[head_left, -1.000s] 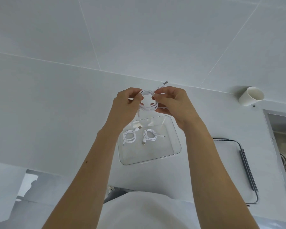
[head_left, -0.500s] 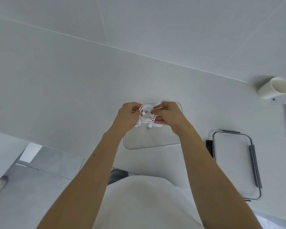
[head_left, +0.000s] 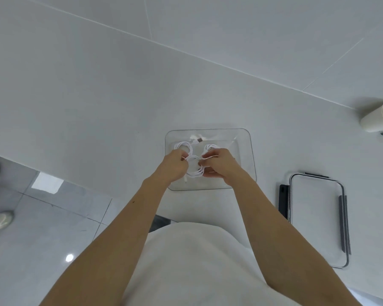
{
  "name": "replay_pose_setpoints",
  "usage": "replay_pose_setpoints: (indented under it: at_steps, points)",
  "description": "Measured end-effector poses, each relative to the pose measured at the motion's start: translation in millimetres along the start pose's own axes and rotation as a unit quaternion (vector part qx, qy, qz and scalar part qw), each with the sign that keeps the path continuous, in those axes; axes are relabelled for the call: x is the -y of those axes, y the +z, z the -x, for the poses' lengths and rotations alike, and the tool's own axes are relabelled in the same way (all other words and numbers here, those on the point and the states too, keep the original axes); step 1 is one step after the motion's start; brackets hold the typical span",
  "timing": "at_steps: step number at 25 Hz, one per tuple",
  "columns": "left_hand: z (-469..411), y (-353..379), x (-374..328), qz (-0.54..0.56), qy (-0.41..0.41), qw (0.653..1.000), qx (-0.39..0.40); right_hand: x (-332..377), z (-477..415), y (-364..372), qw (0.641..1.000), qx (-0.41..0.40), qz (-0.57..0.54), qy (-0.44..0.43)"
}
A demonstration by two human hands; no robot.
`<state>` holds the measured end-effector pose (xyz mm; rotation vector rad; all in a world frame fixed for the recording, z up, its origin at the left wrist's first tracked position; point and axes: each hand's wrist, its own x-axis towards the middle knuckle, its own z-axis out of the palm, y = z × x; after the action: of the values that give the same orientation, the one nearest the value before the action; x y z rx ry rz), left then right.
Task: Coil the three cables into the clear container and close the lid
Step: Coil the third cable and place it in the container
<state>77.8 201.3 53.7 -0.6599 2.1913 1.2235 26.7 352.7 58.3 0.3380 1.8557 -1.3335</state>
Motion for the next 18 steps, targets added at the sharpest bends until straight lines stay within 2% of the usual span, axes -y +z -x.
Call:
replay_pose_setpoints:
  at_steps: [8, 18]
  points:
    - [-2, 0, -4, -0.058, -0.042, 0.997, 0.014, -15, -20, 9, 0.995, 0.018, 0.086, 0.053]
    - [-5, 11, -7, -0.138, -0.030, 0.989, 0.041, -30, -26, 8, 0.994, 0.012, 0.078, 0.072]
